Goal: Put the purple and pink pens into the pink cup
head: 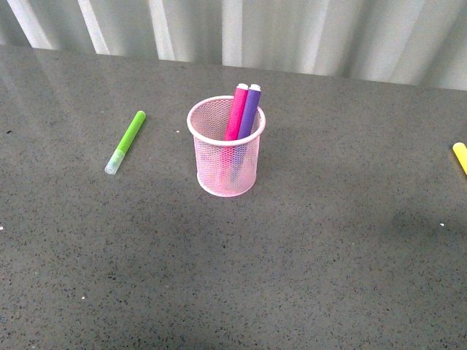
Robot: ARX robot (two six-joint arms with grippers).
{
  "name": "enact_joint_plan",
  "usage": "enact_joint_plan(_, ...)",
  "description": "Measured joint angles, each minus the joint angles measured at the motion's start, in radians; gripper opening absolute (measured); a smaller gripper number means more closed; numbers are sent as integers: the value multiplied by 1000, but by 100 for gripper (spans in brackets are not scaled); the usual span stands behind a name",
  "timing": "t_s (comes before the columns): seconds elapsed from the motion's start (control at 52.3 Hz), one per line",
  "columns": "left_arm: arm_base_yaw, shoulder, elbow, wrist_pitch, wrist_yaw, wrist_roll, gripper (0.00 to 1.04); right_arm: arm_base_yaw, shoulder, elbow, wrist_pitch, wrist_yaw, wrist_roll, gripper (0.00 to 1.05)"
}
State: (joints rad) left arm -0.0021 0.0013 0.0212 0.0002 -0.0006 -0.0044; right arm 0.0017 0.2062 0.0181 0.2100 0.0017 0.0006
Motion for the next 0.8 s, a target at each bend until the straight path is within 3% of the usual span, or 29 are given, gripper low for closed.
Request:
enact_joint_plan(0.153,0,0,0,0,0,0,98,0,-42,0,-43,0,0,3)
enact_joint_plan(0.249,0,0,0,0,0,0,98,0,-158,1,-195,0,0,3)
enact_joint_plan(0.689,0,0,0,0,0,0,98,0,-202,1,-208,0,0,4)
enact_joint_plan(0.804,0,0,0,0,0,0,98,0,-202,1,-208,0,0,22)
